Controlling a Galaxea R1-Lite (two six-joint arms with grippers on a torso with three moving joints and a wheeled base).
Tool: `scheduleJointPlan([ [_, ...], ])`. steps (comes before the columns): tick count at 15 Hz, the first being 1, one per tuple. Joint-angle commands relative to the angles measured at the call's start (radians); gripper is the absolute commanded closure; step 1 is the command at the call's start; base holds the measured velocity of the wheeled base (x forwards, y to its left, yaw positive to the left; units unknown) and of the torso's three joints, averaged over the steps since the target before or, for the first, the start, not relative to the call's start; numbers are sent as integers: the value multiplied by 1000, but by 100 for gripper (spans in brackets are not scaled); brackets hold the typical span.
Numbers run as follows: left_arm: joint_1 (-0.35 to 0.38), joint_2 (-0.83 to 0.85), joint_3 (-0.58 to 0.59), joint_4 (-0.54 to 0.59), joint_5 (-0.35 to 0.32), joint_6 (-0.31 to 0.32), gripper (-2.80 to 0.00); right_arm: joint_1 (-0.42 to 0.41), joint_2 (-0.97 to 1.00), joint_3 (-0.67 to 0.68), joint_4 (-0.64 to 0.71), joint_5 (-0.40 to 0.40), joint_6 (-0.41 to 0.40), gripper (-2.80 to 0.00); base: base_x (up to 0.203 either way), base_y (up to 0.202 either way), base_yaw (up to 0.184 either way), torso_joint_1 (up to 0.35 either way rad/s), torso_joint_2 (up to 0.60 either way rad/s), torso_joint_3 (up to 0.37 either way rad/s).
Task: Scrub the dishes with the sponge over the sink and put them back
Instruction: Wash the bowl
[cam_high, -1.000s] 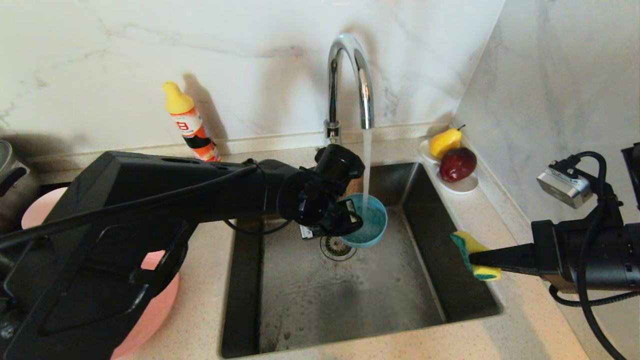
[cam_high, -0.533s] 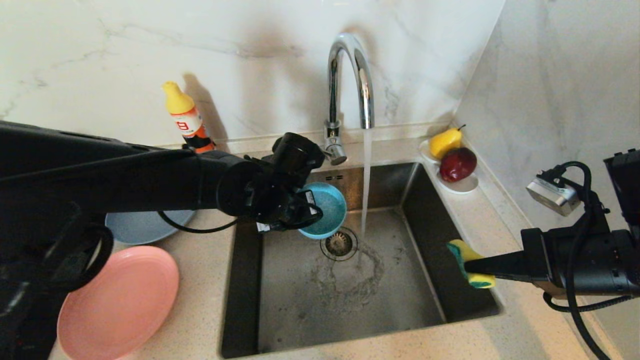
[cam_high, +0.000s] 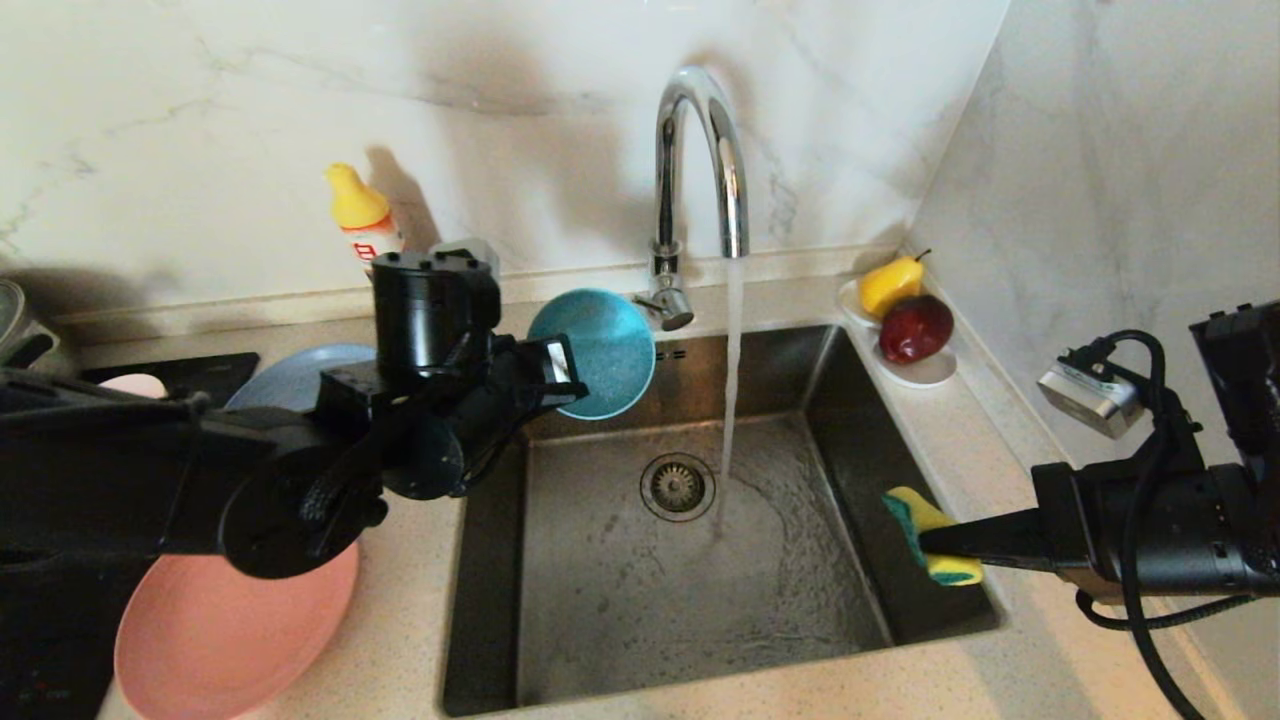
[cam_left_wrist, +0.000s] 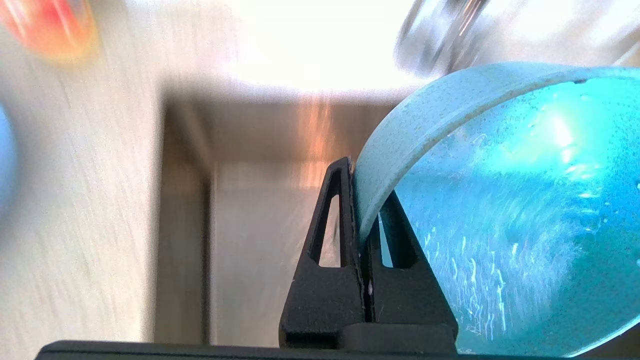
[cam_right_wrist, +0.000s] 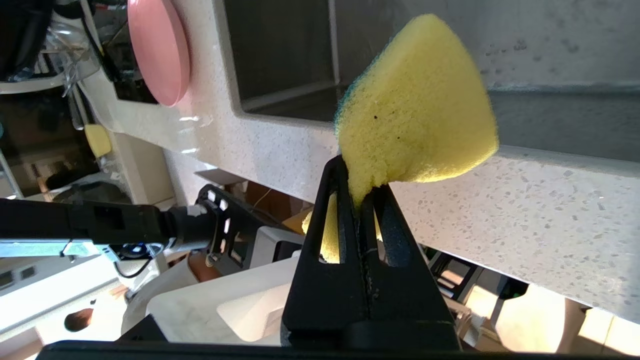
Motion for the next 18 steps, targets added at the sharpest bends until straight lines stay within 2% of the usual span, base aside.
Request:
scheduleJointPlan([
  [1, 0, -59, 88, -259, 0, 64, 0, 1, 13, 1, 1, 9, 4, 0, 0, 0, 0, 0, 0, 0],
  [3, 0, -77, 114, -371, -4, 129, 0, 1, 18, -5, 1, 10, 2, 0, 0, 0, 0, 0, 0, 0],
  [5, -2, -114, 114, -420, -10, 153, 0, 1, 15, -3, 1, 10, 2, 0, 0, 0, 0, 0, 0, 0],
  [6, -3, -132, 113, -428, -26, 156, 0, 1, 18, -2, 1, 10, 2, 0, 0, 0, 0, 0, 0, 0],
  [10, -5, -246, 126, -440, -163, 155, 0, 1, 31, 1, 1, 10, 1, 0, 0, 0, 0, 0, 0, 0],
  [13, -6, -291, 131, -483, -177, 164, 0, -1, 34, 1, 1, 10, 1, 0, 0, 0, 0, 0, 0, 0],
  [18, -6, -274, 196, -486, -188, 153, 0, 1, 20, 1, 1, 9, 2, 0, 0, 0, 0, 0, 0, 0],
])
